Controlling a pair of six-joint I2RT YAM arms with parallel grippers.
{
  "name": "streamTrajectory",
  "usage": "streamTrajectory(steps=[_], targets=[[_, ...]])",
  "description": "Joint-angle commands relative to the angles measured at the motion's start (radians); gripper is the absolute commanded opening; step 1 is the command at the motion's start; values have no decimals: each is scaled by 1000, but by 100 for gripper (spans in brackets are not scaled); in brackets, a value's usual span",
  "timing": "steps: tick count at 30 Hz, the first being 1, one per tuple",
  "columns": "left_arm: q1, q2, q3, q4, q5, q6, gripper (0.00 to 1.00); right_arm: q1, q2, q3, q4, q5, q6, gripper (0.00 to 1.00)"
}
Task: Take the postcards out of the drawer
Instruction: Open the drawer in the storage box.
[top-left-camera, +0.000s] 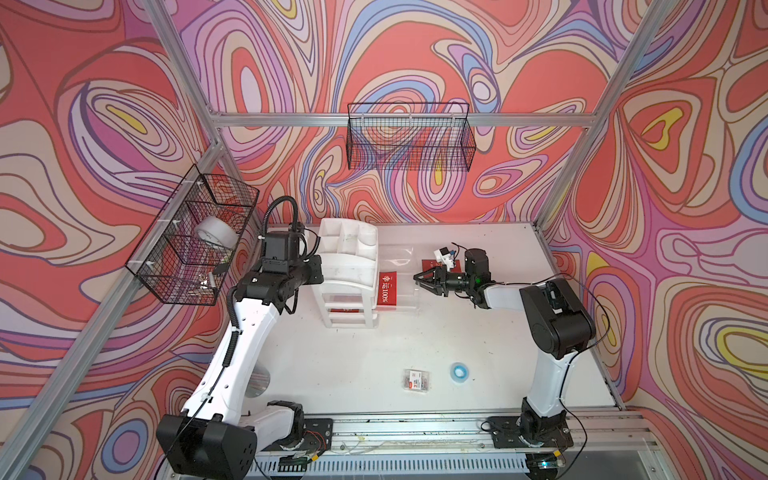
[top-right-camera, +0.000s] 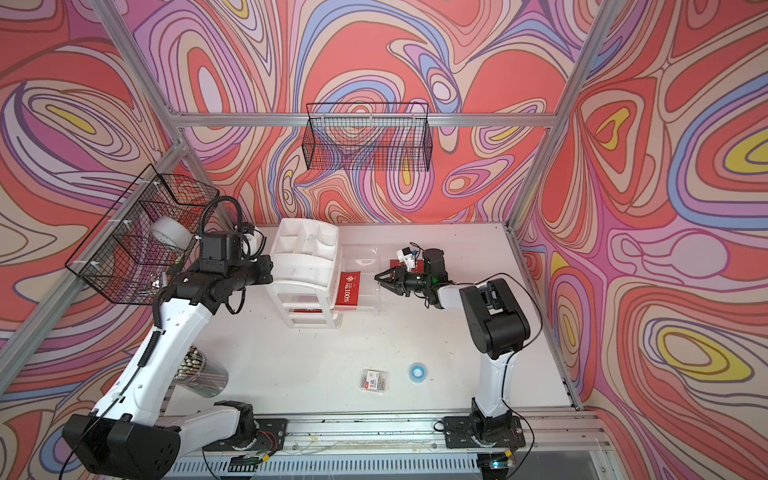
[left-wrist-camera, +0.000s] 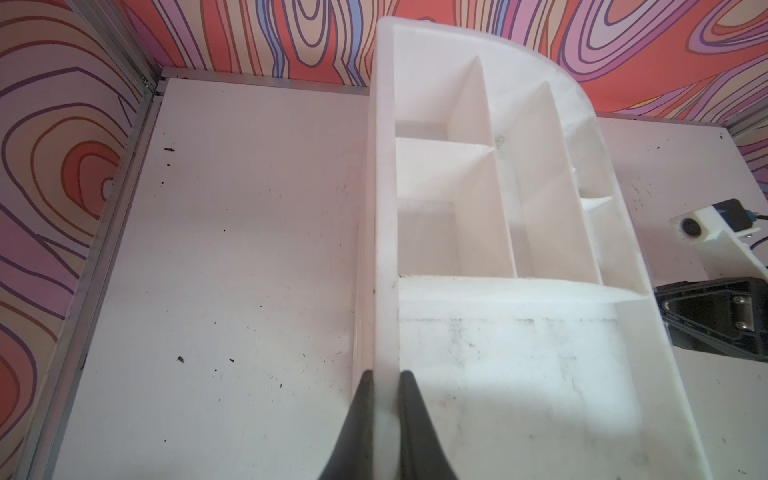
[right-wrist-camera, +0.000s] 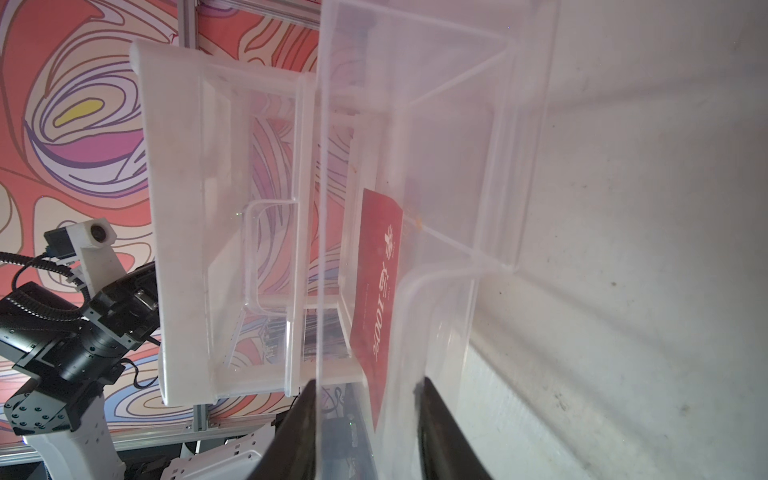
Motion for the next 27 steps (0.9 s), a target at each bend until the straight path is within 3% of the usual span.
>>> streamTrajectory(steps=[1,12,20,27], targets=[[15,-16,-18,-45,-78,8,0,-29,1,23,-3,38,-43,37],[16,-16,-23,-44,-63,0,0,-29,-4,51,-88,64,-96,47],[15,-16,-27,-37,-51,-7,0,-28,-87,70,-237,119,-180,48],[15,-20,-27,-33,-46,-24,0,-2,-193,242,-650,280,-401,49]])
